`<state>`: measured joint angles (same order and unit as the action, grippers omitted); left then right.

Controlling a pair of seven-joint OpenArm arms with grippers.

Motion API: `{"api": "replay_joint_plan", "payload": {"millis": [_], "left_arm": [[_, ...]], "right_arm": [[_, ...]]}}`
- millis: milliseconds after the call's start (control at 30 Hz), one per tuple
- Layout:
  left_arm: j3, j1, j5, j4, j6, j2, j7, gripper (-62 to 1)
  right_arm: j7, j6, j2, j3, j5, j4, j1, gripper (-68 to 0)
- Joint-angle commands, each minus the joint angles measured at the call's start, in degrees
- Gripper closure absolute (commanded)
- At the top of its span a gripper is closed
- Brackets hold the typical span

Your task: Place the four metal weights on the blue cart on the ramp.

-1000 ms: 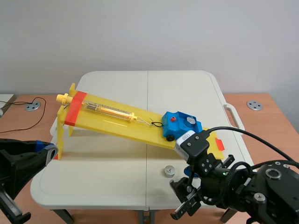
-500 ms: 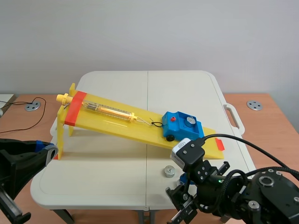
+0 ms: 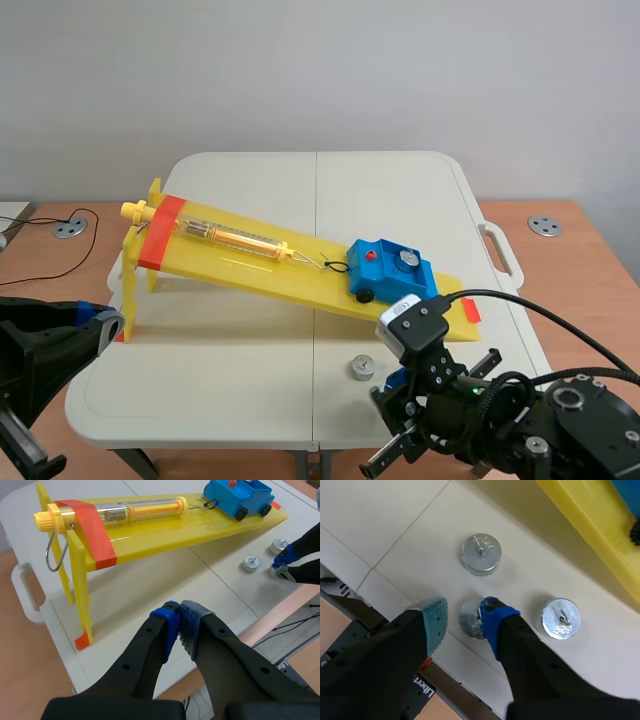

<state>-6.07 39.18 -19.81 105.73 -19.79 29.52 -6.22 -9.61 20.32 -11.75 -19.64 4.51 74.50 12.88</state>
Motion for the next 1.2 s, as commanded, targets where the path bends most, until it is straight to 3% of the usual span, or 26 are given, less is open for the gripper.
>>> {"api": "replay_joint_plan", "payload": {"millis": [0,200,400,533,800,967,1167], "left_arm": [[-0.9,-1.3,-4.5,3.9,-2.3,-0.1,5.1,-3.6],[-0.9,-1.3,-4.5,3.9,-2.3,-0.1,5.1,-3.6],[-0.9,-1.3,-4.5,3.9,-2.3,-0.1,5.1,-3.6],[-0.9,-1.3,-4.5,3.9,-2.3,-0.1,5.1,-3.6],[-0.9,-1.3,-4.5,3.9,-2.3,-0.1,5.1,-3.6],[-0.9,-1.3,-4.5,3.9,-2.3,-0.1,5.1,-3.6],[-0.9,-1.3,-4.5,3.9,-2.3,-0.1,5.1,-3.6]], "right_arm": [[2.0,-1.8,0.0,-0.3,1.7,0.1,-3.4,-14.9],[0.3,-3.0,-0.2,-0.3,-0.5,-0.8,-3.4,-1.5],[0.1,-3.0,-0.5,-0.2,-1.5,0.0,-3.4,-0.7],[-1.1,-2.7,-2.0,-0.2,-0.6,5.1,-2.2,-0.6],[-3.5,-2.5,-6.3,4.6,9.2,21.5,6.4,-0.6],[-5.6,-1.4,-7.0,11.7,16.1,29.4,12.0,-0.6],[-7.8,0.5,-7.0,21.7,28.3,35.8,15.1,-0.6]]}}
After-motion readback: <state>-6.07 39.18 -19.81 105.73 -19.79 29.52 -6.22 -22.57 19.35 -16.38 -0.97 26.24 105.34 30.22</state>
